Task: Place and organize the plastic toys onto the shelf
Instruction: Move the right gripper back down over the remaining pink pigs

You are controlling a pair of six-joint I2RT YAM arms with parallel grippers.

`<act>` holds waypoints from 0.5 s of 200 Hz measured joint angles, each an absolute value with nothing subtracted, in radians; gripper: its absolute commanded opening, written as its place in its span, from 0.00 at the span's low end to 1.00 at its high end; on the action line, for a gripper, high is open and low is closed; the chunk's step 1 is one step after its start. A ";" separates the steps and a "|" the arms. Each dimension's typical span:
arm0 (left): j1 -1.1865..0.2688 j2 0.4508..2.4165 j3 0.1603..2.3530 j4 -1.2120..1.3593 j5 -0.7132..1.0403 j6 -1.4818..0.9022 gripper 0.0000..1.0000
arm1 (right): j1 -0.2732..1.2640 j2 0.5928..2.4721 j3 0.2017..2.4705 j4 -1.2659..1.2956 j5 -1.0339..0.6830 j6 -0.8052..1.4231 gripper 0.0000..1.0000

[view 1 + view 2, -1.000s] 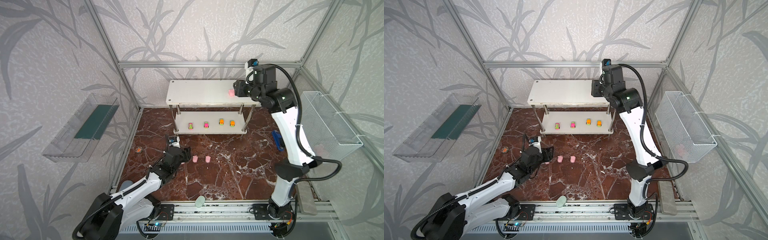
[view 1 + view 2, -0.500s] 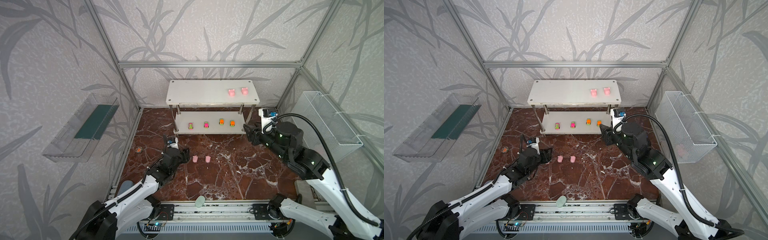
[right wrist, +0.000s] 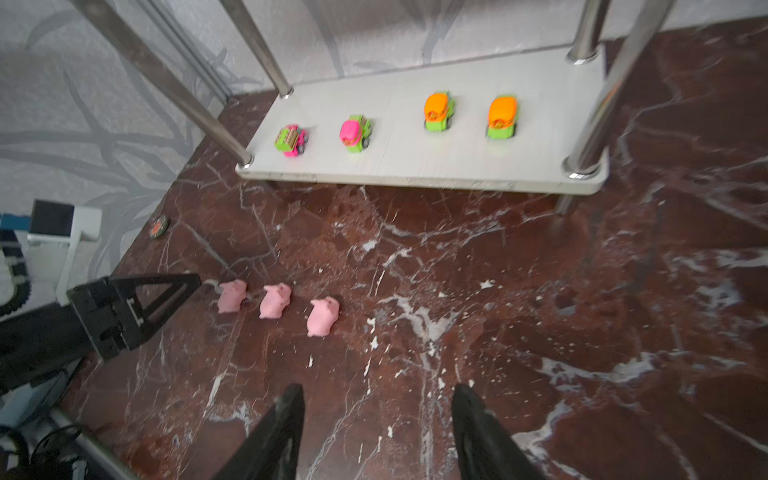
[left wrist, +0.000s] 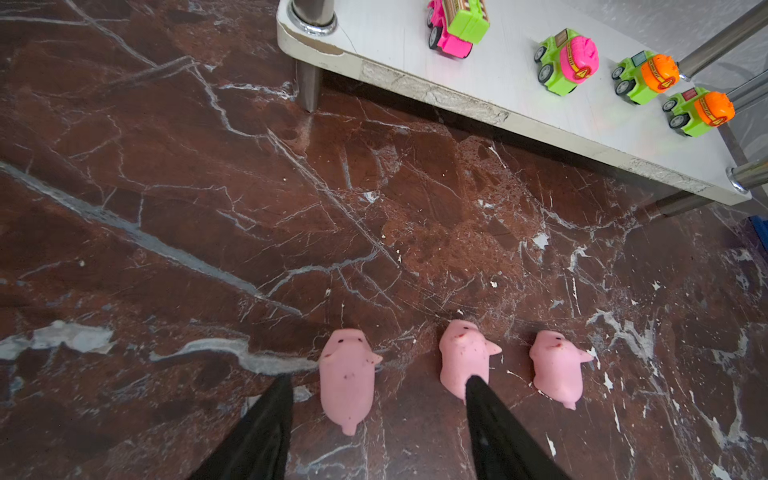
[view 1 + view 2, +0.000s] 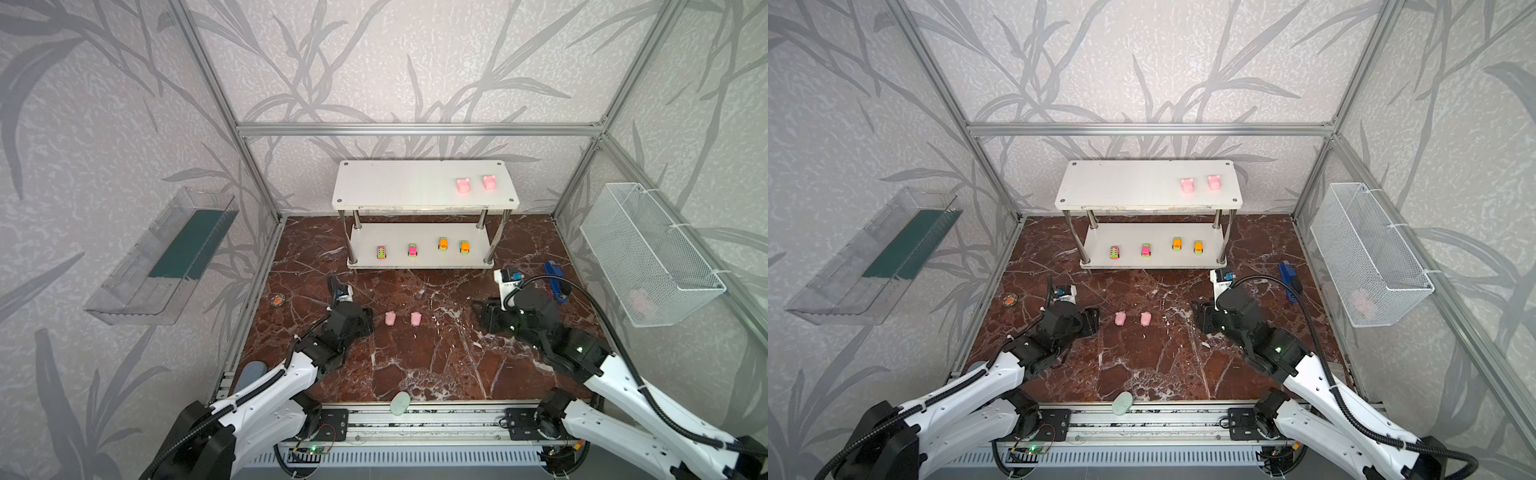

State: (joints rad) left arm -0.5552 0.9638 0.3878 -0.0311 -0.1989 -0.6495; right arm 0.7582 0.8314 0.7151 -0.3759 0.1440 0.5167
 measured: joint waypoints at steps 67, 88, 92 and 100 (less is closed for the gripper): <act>-0.555 0.955 0.391 -0.041 -0.247 -0.659 0.65 | 1.016 1.317 0.738 -0.206 0.222 0.710 0.65; -0.554 0.942 0.391 -0.040 -0.264 -0.670 0.65 | 1.047 1.473 0.830 -0.204 0.250 0.755 0.65; -0.553 0.939 0.391 -0.040 -0.267 -0.672 0.65 | 1.050 1.502 0.854 -0.205 0.254 0.760 0.65; -0.552 0.934 0.391 -0.039 -0.271 -0.674 0.65 | 1.056 1.560 0.905 -0.207 0.257 0.770 0.65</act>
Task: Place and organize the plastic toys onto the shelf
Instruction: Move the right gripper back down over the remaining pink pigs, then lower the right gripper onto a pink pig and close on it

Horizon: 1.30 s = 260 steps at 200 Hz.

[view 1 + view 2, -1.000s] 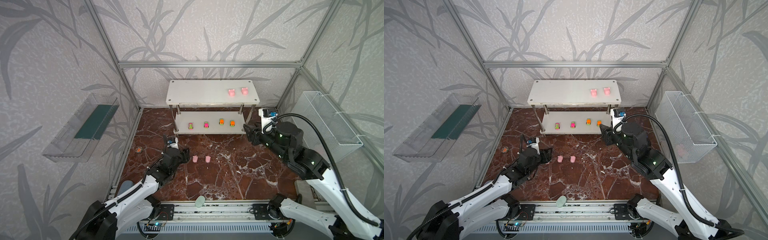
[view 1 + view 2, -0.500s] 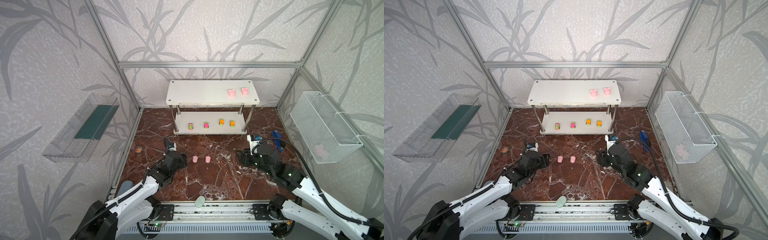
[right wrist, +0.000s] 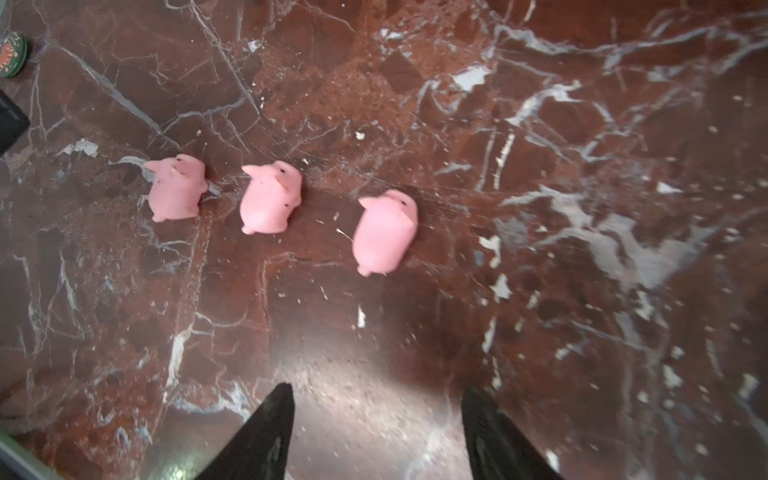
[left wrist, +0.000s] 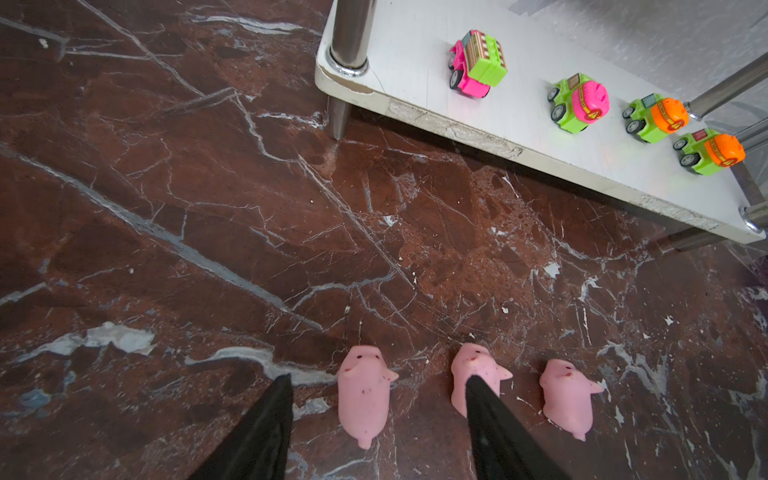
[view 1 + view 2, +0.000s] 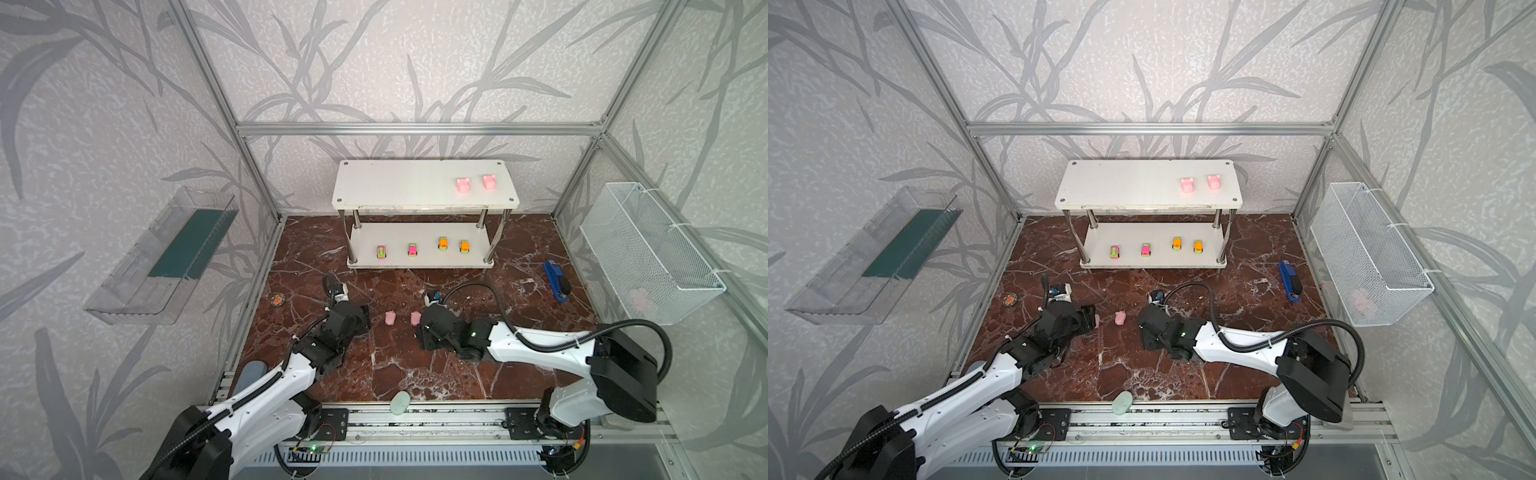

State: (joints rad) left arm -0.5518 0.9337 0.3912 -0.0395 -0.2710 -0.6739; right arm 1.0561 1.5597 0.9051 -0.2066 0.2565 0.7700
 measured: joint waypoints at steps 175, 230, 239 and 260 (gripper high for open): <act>-0.533 0.942 0.390 0.002 -0.281 -0.677 0.65 | 1.063 1.864 1.183 -0.364 0.456 0.875 0.57; -0.527 0.944 0.390 0.009 -0.278 -0.677 0.65 | 1.053 1.901 1.195 -0.363 0.462 0.892 0.53; -0.527 0.944 0.390 0.009 -0.278 -0.677 0.65 | 1.052 1.906 1.198 -0.361 0.462 0.894 0.52; -0.527 0.944 0.386 0.011 -0.276 -0.677 0.65 | 1.045 1.919 1.198 -0.358 0.456 0.894 0.48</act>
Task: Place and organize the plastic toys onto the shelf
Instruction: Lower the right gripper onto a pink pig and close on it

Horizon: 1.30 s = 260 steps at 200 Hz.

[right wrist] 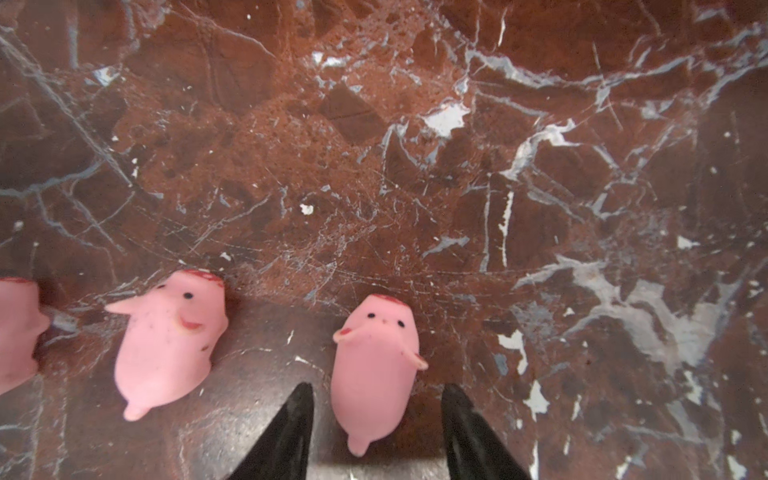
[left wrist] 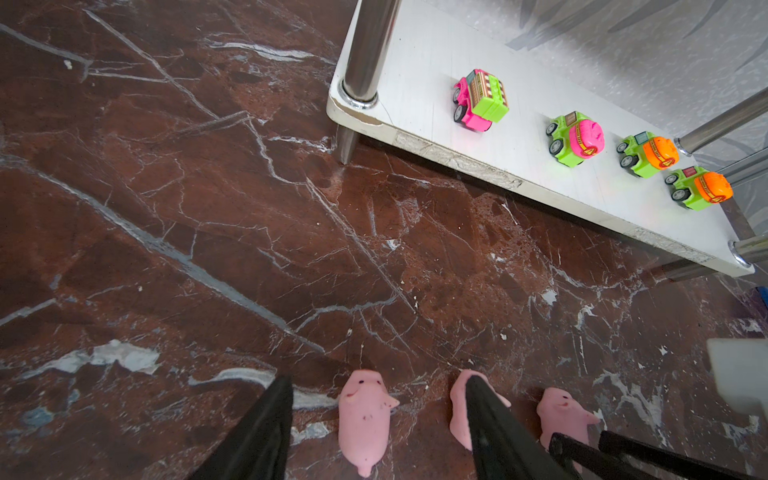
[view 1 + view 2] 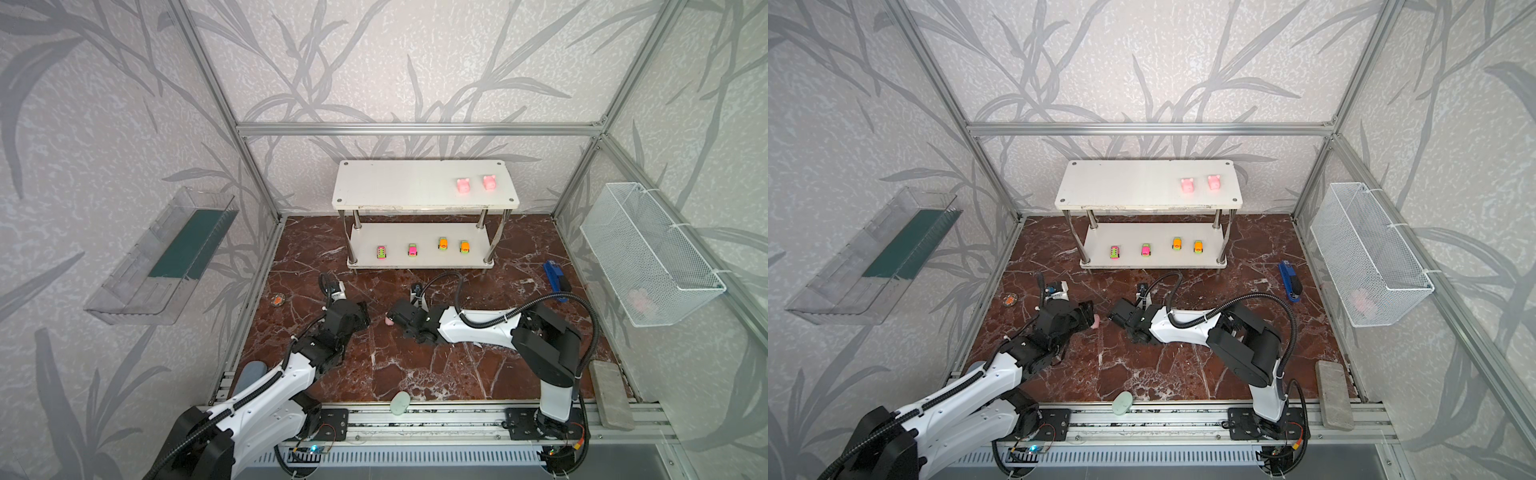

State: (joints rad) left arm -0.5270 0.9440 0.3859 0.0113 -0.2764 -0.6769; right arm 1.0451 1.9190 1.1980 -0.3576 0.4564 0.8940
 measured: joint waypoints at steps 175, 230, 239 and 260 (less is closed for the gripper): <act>-0.503 0.954 0.368 0.039 -0.256 -0.682 0.65 | 0.996 1.972 1.234 -0.341 0.430 0.887 0.36; -0.496 0.970 0.363 0.057 -0.241 -0.685 0.65 | 0.996 1.977 1.243 -0.347 0.429 0.882 0.28; -0.495 0.970 0.363 0.059 -0.241 -0.685 0.65 | 0.996 1.977 1.245 -0.350 0.428 0.883 0.26; -0.494 0.970 0.363 0.061 -0.238 -0.685 0.65 | 0.996 1.977 1.253 -0.368 0.426 0.877 0.25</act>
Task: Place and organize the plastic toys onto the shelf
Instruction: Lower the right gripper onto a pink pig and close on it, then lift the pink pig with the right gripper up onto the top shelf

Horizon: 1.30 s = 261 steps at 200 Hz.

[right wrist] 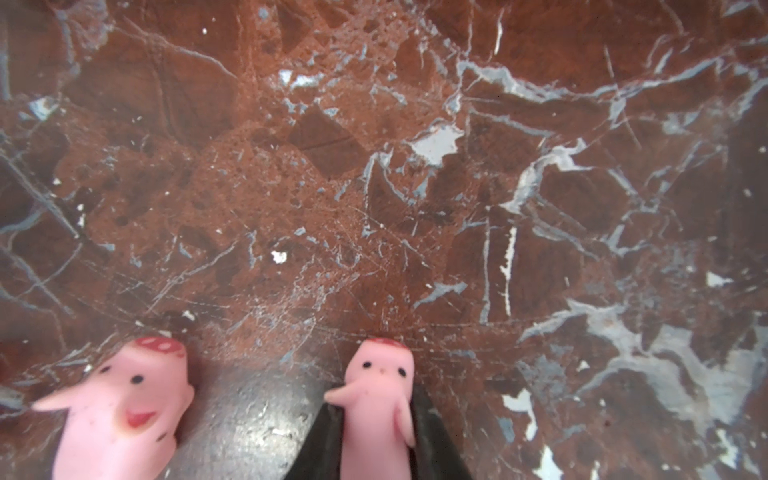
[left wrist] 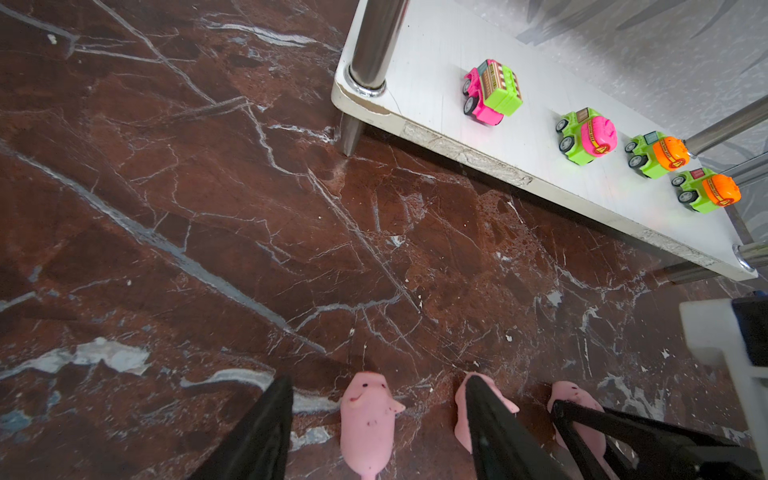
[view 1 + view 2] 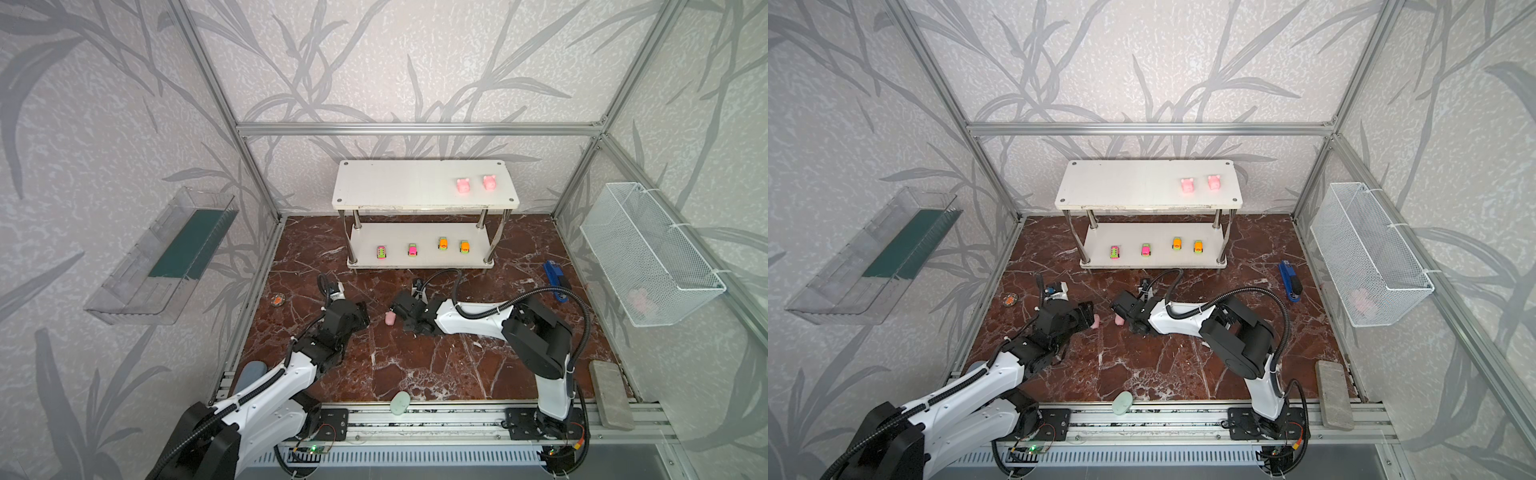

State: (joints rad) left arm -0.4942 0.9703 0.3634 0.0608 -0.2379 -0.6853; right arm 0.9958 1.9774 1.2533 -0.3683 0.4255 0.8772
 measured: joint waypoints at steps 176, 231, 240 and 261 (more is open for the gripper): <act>-0.484 0.970 0.363 0.065 -0.221 -0.685 0.65 | 0.969 1.516 1.710 -0.618 0.574 0.383 0.27; -0.483 0.970 0.363 0.068 -0.208 -0.685 0.65 | 0.837 1.618 1.986 -0.641 0.492 0.280 0.27; -0.483 0.970 0.363 0.068 -0.207 -0.685 0.65 | 0.814 1.648 2.026 -0.648 0.475 0.275 0.27; -0.482 0.972 0.363 0.072 -0.206 -0.685 0.65 | 0.772 1.727 2.120 -0.678 0.439 0.264 0.26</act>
State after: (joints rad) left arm -0.4824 0.9718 0.3630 0.0715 -0.2062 -0.6853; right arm 0.7719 1.7271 2.1197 -0.6777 0.4389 0.2642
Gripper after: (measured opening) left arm 0.645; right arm 0.268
